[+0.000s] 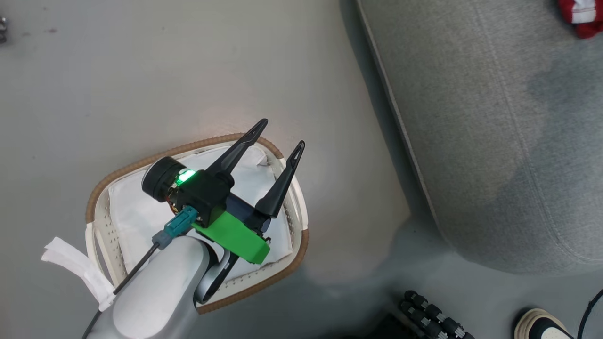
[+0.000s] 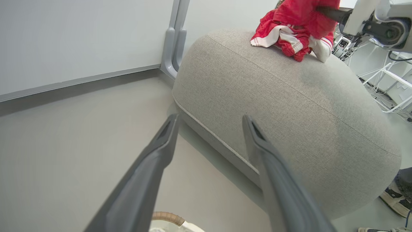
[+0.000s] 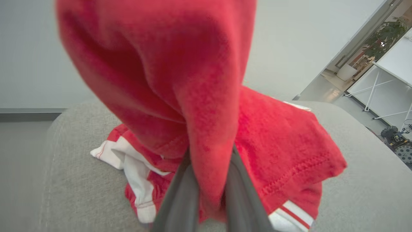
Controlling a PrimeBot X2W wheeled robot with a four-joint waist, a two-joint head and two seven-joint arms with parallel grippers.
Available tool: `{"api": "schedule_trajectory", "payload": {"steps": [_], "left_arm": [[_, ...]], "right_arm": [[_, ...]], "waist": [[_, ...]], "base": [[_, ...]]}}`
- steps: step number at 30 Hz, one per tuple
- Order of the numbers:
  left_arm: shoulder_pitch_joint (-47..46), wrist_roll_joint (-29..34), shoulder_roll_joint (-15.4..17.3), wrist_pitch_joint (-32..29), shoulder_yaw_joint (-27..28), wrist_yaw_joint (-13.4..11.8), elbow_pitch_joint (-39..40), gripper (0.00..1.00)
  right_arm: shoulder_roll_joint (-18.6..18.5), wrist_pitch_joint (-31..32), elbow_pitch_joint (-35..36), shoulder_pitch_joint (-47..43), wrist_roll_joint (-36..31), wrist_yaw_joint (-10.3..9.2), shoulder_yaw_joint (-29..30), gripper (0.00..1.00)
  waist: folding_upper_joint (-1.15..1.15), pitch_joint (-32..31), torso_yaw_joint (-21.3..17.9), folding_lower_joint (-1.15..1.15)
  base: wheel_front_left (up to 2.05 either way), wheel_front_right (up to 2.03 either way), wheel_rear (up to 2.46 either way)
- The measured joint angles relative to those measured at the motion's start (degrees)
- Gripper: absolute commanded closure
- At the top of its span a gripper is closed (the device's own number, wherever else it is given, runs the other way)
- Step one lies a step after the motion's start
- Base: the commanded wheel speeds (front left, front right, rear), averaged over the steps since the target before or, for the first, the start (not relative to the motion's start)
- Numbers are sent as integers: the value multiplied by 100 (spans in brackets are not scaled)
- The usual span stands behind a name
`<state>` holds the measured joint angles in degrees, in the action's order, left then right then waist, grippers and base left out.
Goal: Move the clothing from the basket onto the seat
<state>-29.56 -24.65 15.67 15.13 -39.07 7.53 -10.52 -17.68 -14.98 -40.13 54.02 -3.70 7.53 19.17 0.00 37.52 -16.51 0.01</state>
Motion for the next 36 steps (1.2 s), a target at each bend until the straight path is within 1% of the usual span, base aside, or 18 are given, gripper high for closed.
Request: {"api": "schedule_trajectory", "payload": {"steps": [6,10,11,12,13,14,19,28,32,36], "left_arm": [[-45,1,13,0,9,-1,-36,0],[-45,-2,30,1,35,0,-80,0],[-44,-9,29,1,42,-1,-92,0],[-44,-16,29,1,45,0,-105,0],[-43,-29,29,1,48,0,-126,0],[-41,-31,24,1,59,0,-152,0],[21,-55,-48,1,122,0,-245,0],[370,-96,-218,0,324,0,-476,0],[530,-102,-289,0,437,0,-557,0],[687,-101,-388,1,578,0,-614,0]], "right_arm": [[279,-1,124,-344,-159,0,461,100],[363,-1,222,-425,-264,0,743,100],[383,-1,252,-433,-292,0,804,87],[403,-1,272,-435,-301,0,864,54],[426,-1,309,-437,-330,0,922,25],[439,-1,330,-441,-375,0,956,0],[503,-1,318,-663,-557,0,1125,0],[505,-1,358,-1337,-589,0,1300,0],[469,-1,350,-1650,-546,0,1291,0],[555,-2,498,-1935,-538,0,1068,0]], "waist": [[0,154,140,0],[0,138,147,0],[0,122,144,-1],[0,105,142,-1],[0,81,139,0],[0,52,137,0],[0,-144,126,-1],[0,-714,110,-1],[0,-1005,107,-1],[0,-1285,117,-1]], "base": [[0,0,0],[0,0,0],[0,0,0],[0,0,0],[0,0,0],[0,0,0],[0,0,0],[0,0,0],[0,0,0],[0,0,0]]}}
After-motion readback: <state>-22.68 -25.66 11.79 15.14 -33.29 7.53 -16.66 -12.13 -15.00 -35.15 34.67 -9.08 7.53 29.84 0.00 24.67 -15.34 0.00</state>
